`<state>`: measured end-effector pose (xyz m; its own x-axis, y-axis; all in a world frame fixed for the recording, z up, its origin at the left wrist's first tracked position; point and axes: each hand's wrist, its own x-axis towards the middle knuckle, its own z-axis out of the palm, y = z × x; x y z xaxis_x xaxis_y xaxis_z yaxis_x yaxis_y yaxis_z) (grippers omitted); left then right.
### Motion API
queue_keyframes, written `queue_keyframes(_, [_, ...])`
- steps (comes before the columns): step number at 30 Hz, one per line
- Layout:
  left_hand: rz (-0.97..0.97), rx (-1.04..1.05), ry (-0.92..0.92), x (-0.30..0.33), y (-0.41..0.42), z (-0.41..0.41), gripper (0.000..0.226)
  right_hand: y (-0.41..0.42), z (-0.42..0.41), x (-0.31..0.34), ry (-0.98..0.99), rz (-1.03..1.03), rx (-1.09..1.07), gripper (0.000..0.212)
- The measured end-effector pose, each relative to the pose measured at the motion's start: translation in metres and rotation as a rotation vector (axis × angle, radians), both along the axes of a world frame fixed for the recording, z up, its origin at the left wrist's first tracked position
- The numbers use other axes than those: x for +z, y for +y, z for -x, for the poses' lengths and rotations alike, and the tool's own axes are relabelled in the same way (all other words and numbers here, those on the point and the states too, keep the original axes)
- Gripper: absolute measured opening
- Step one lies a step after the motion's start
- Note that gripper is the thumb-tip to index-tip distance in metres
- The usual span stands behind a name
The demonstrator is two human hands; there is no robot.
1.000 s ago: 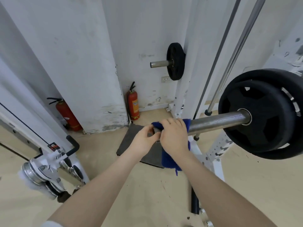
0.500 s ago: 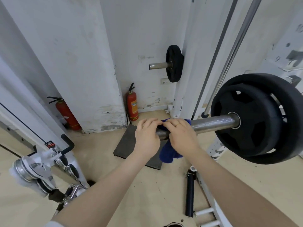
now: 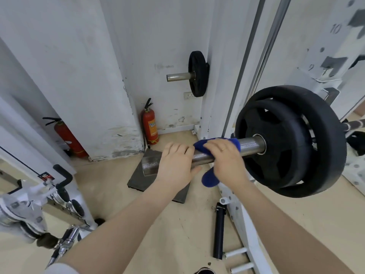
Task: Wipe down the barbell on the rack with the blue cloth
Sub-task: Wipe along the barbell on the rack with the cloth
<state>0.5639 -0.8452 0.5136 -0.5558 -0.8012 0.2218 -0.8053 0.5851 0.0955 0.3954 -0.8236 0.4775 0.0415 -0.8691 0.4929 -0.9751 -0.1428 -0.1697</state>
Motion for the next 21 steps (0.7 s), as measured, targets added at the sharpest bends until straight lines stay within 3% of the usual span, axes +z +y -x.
queue_keyframes(5, [0.033,0.069,-0.036,-0.004,0.004,0.004,0.054,-0.010,0.048,0.020,-0.269,-0.071,-0.375,0.037])
queue_keyframes(8, [0.067,0.136,-0.030,-0.010,0.005,0.009,0.049,-0.001,0.033,0.009,-0.194,-0.060,-0.277,0.038])
queue_keyframes(11, [0.129,0.190,-0.025,-0.012,0.006,0.014,0.044,0.010,0.039,0.001,-0.096,-0.101,-0.144,0.052])
queue_keyframes(15, [0.175,0.212,-0.013,-0.015,0.005,0.013,0.043,-0.001,0.071,0.018,-0.227,-0.157,-0.196,0.041])
queue_keyframes(17, [0.182,0.223,-0.015,-0.016,0.006,0.014,0.044,-0.005,0.060,0.022,-0.186,-0.141,-0.239,0.038])
queue_keyframes(21, [0.138,0.219,0.025,-0.012,0.009,0.017,0.044,0.004,0.018,0.024,-0.105,-0.122,-0.007,0.034])
